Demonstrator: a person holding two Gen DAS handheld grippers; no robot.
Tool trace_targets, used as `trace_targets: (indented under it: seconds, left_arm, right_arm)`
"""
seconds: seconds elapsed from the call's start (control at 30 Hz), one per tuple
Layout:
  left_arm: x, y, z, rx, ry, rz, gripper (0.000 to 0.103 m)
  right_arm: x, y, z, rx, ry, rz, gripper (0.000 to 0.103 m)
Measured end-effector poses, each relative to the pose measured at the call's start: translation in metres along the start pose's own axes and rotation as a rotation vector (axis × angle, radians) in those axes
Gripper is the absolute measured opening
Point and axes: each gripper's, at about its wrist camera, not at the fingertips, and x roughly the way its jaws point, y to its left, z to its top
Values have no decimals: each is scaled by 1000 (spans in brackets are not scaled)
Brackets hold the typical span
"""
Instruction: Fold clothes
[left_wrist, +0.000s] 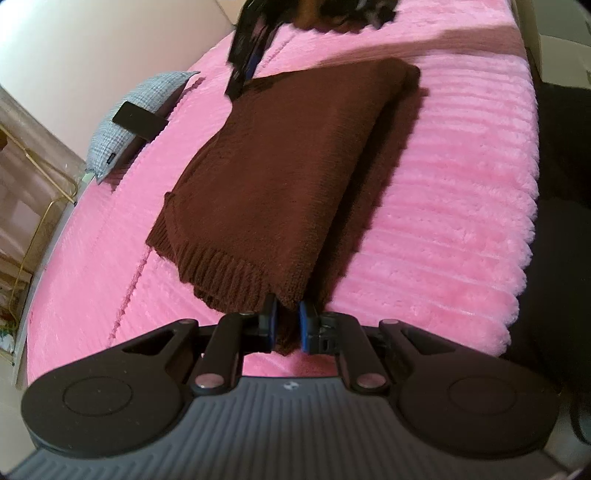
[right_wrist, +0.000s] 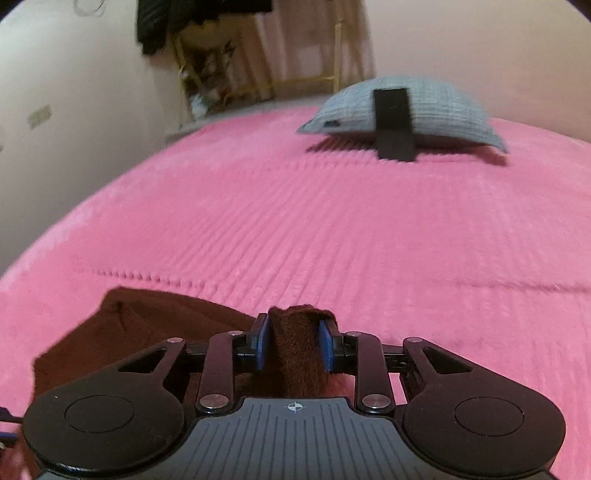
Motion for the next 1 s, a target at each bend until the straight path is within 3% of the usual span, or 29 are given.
trace_targets:
  seconds: [0.07, 0.1, 0.13, 0.23, 0.3, 0.43, 0.5, 0.67, 0.77, 1.0]
  left_arm:
    - [-2, 2, 0, -28, 1, 2, 9]
    - [-5, 3, -1, -44, 0, 3, 10]
    - [-7, 4, -1, -60, 0, 4, 10]
    - [-15, 7, -3, -110, -3, 6, 12]
    - [-26, 11, -4, -169, -20, -1, 12]
    - [-42, 21, -2, -285, -72, -9, 12]
    - [-46, 24, 3, -312, -99, -10, 12]
    - [-39, 28, 16, -354, -145, -27, 12]
    - [-13, 32, 12, -421, -98, -98, 12]
    - [-13, 24, 7, -419, -83, -94, 12]
  right_arm:
    - [-15, 5, -7, 12, -9, -26, 43]
    - [-23, 10, -13, 11, -8, -40, 63]
    - [-33, 15, -20, 11, -12, -45, 67]
    - [-59, 38, -37, 20, -45, -40, 67]
    - [-79, 54, -55, 56, -83, 8, 67]
    - [-72, 82, -90, -11, 20, 67, 66]
    - [-73, 84, -97, -22, 22, 27, 66]
    - [-108, 91, -104, 72, -94, 38, 66]
    - [-95, 100, -122, 16, -20, 30, 66]
    - [-112, 106, -121, 48, -57, -20, 67]
